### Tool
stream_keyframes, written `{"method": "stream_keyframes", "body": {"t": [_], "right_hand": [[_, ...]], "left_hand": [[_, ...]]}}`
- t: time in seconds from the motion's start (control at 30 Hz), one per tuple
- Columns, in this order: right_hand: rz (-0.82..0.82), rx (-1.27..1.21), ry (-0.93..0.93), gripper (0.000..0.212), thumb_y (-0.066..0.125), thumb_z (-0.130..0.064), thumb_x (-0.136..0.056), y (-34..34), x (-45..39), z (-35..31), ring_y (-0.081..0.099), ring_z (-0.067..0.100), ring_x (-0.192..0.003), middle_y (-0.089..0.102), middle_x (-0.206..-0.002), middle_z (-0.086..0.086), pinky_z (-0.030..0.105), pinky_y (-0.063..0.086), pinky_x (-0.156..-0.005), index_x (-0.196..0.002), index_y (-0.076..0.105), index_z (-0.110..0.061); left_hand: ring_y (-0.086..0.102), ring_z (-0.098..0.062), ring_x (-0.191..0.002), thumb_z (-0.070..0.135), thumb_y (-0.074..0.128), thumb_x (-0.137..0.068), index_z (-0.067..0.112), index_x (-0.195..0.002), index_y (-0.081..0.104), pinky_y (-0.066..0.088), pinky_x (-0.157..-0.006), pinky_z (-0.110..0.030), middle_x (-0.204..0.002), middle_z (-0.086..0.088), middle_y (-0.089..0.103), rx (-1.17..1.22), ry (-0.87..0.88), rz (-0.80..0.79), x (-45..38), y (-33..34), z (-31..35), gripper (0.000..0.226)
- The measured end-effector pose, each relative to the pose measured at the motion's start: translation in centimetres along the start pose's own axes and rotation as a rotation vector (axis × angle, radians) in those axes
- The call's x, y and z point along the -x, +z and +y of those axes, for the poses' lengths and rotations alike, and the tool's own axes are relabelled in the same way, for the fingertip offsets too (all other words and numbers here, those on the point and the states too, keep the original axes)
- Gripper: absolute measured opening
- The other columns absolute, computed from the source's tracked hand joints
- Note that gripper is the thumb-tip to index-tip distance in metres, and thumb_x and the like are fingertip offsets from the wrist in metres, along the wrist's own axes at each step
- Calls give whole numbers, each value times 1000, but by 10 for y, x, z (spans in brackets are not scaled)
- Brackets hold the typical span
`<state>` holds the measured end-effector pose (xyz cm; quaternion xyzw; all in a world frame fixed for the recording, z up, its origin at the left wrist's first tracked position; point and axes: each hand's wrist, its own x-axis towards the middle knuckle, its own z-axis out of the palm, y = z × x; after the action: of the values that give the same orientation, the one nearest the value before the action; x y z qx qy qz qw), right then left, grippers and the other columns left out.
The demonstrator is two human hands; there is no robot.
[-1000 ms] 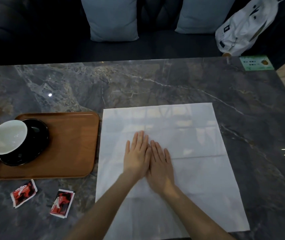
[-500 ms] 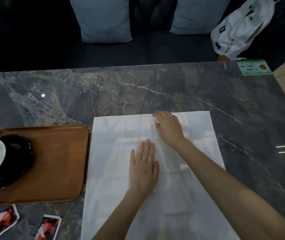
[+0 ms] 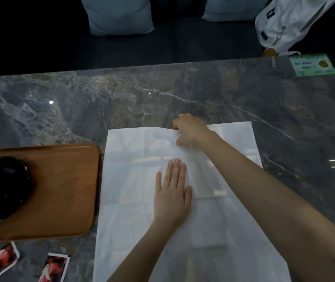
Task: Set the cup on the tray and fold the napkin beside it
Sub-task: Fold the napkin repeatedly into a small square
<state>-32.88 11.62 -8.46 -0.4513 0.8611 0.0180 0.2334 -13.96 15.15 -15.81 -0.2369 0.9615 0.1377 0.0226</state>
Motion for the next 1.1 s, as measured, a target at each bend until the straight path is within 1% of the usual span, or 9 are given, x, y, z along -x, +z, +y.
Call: {"method": "stream_keyframes", "body": {"t": [0.1, 0.37, 0.47, 0.53, 0.6, 0.7, 0.8, 0.87, 1.1], "right_hand": [[-28, 17, 15, 13, 62, -10, -77, -4, -1, -5, 59, 29, -99, 64, -108, 11, 29, 38, -71, -89, 57, -12], [217, 58, -8, 21, 47, 0, -86, -12, 31, -6, 62, 30, -93, 66, -101, 11, 28, 36, -65, -94, 63, -8], [369, 62, -59, 17, 50, -3, -86, -7, 54, -6, 62, 28, -85, 67, -94, 9, 29, 40, -62, -92, 66, -8], [489, 99, -101, 8, 67, -3, -74, 2, 75, -10, 63, 25, -69, 67, -76, 8, 27, 47, -55, -79, 70, -8], [612, 112, -176, 18, 81, -3, -52, 15, 98, -14, 58, 19, -49, 61, -55, 2, 19, 42, -40, -58, 68, -12], [722, 153, -293, 13, 75, -6, -55, 40, 134, -22, 57, 19, -50, 60, -54, -1, 20, 39, -43, -58, 68, -16], [778, 248, -388, 18, 51, -12, -69, 65, 167, -33, 58, 17, -56, 62, -59, -3, 23, 41, -49, -61, 66, -19], [760, 274, -426, 22, 47, -13, -73, 85, 186, -41, 56, 16, -56, 61, -60, -3, 24, 40, -50, -63, 66, -19], [641, 117, -330, 4, 66, -17, -75, 141, 246, -55, 59, 16, -64, 67, -73, -1, 25, 49, -54, -78, 69, -16]], "left_hand": [[23, -19, -141, 37, 28, -91, 12, -142, 32, 12, -110, -41, -151, -4, 32, -19, 10, -26, -10, -5, -1, 56], [50, -23, -126, 32, 30, -85, 10, -126, 55, 47, -95, -48, -136, -8, 53, 17, -11, -113, -11, -20, 5, 52], [45, -22, -129, 28, 26, -91, 8, -132, 47, 37, -106, -34, -140, -8, 48, 361, -16, -53, 3, -37, 13, 50], [44, -17, -128, 27, 36, -96, 12, -137, 40, 31, -105, -25, -141, -4, 46, 755, -186, -83, 16, -50, 13, 44], [52, -13, -118, 24, 53, -92, 16, -134, 44, 38, -101, -27, -132, -1, 55, 1098, -409, -119, 30, -63, 12, 44], [61, -14, -108, 32, 67, -78, 15, -125, 53, 45, -95, -33, -116, -1, 65, 1533, -577, -178, 47, -78, 8, 52], [66, -16, -101, 30, 55, -86, 13, -102, 66, 47, -93, -35, -101, -3, 73, 1649, -569, -229, 64, -84, 4, 27], [67, -23, -98, 25, 50, -92, 1, -95, 67, 49, -93, -36, -98, -15, 72, 1657, -641, -216, 75, -81, 3, 30], [66, -28, -96, 19, 43, -96, -9, -112, 56, 49, -92, -40, -104, -20, 67, 1686, -890, -255, 117, -57, 1, 34]]}}
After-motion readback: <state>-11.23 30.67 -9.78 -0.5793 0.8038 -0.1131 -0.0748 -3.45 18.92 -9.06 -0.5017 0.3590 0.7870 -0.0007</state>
